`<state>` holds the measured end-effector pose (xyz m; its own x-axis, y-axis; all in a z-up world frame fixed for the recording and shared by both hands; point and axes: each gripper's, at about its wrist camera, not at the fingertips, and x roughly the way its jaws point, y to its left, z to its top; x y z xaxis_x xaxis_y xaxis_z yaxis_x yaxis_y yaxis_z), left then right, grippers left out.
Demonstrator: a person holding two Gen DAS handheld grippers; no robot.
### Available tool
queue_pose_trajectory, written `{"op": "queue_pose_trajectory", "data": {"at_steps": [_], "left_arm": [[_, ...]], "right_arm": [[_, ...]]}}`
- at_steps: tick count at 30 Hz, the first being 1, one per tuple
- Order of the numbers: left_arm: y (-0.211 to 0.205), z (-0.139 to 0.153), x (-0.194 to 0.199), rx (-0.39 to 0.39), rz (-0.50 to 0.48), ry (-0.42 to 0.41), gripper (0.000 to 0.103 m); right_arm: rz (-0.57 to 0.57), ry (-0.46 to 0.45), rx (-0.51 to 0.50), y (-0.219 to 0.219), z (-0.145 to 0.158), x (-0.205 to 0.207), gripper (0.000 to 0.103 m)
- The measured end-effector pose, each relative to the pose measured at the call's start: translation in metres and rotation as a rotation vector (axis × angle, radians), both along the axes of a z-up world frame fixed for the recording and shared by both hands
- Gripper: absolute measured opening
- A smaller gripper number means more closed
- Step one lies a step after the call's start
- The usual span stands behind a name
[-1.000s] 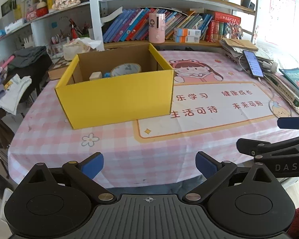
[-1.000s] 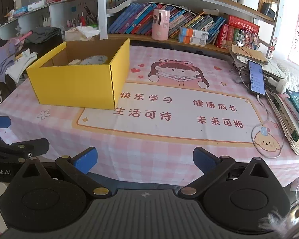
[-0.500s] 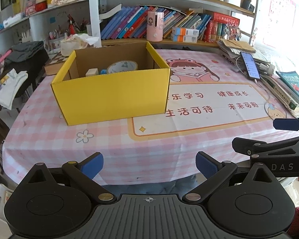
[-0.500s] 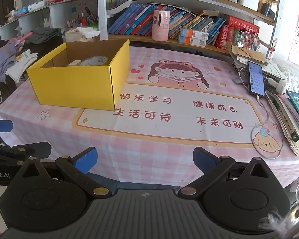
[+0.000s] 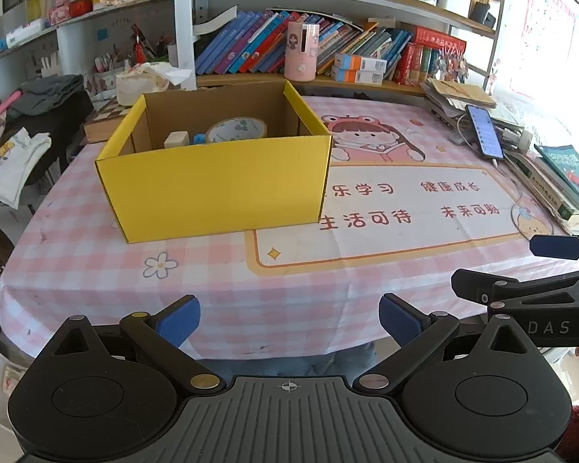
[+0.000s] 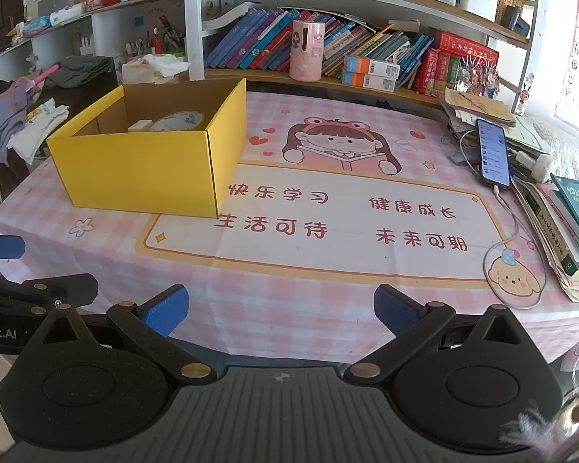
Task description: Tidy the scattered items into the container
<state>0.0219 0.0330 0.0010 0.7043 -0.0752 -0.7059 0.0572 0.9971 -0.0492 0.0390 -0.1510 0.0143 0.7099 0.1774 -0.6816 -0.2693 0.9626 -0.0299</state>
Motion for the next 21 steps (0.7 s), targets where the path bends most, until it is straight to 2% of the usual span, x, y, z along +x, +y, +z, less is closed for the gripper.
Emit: {"op": "queue_pose_trajectory", "data": {"at_steps": [10, 21], "left_arm": [[-0.0089, -0.0018, 0.0073, 0.005, -0.034, 0.009, 0.100], [-0.0078, -0.0039, 0.0095, -0.002, -0.016, 0.028, 0.100]], "right_arm": [[-0.028, 0.000, 0.001, -0.0084, -0.0019, 0.0053, 0.103], [-0.032, 0.012, 0.003, -0.0084, -0.0038, 0.0058, 0.103]]}}
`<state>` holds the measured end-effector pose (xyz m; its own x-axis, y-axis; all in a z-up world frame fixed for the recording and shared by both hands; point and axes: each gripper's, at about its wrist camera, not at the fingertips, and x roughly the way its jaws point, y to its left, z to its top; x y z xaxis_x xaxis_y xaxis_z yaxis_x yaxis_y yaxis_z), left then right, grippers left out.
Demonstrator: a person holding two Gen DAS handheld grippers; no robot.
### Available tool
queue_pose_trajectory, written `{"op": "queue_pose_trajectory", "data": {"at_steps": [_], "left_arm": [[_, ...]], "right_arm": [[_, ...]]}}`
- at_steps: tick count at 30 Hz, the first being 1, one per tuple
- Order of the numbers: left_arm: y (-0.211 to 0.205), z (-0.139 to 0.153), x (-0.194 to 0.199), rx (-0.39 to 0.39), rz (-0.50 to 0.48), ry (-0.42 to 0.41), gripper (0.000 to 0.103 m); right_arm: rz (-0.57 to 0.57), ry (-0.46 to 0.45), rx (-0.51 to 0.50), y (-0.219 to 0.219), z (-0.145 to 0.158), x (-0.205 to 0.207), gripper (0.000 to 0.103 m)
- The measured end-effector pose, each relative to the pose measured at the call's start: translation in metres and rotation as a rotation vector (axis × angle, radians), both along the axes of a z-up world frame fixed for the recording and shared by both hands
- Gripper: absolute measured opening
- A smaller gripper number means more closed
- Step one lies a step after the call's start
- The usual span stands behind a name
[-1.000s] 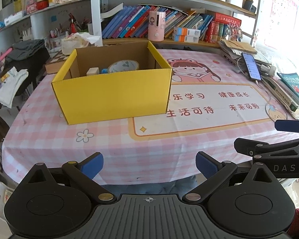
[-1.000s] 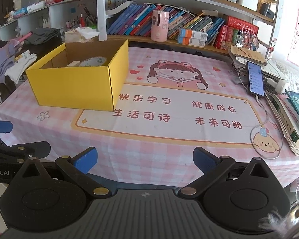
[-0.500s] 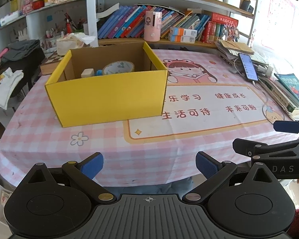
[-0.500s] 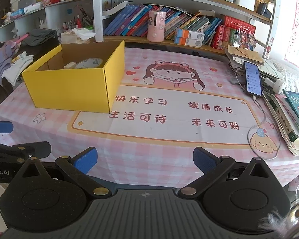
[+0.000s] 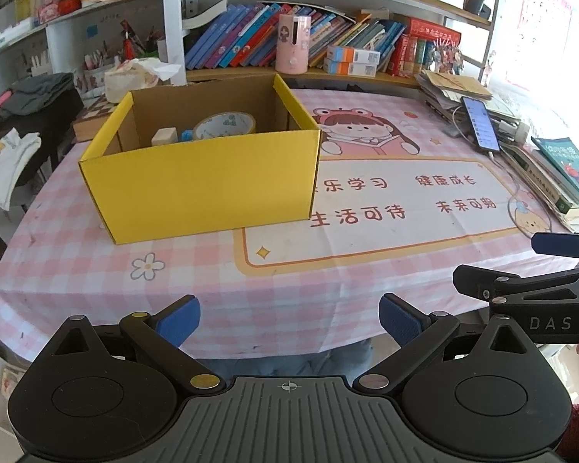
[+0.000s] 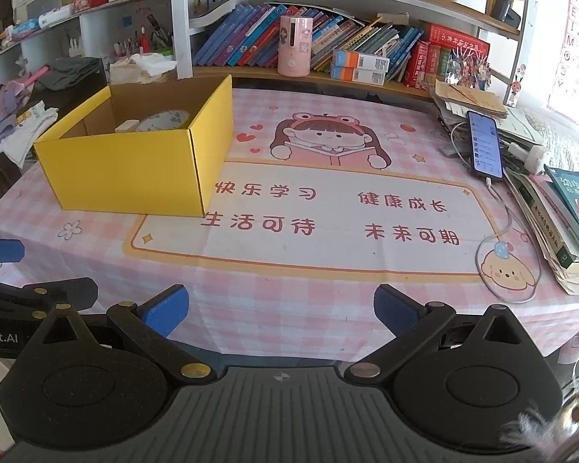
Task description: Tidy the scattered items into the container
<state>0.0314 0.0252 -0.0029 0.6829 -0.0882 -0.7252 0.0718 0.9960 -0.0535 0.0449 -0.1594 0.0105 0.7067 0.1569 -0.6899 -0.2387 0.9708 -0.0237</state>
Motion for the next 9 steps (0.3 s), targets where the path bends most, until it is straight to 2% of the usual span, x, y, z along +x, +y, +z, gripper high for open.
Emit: {"op": "queue_pose_trajectory", "data": {"at_steps": [9], "left_arm": [[-0.0021, 0.0004, 0.0001, 0.007, 0.010, -0.004, 0.100]], "right_arm": [[0.004, 0.012, 0.000, -0.0010, -0.0019, 0.0040, 0.103]]}}
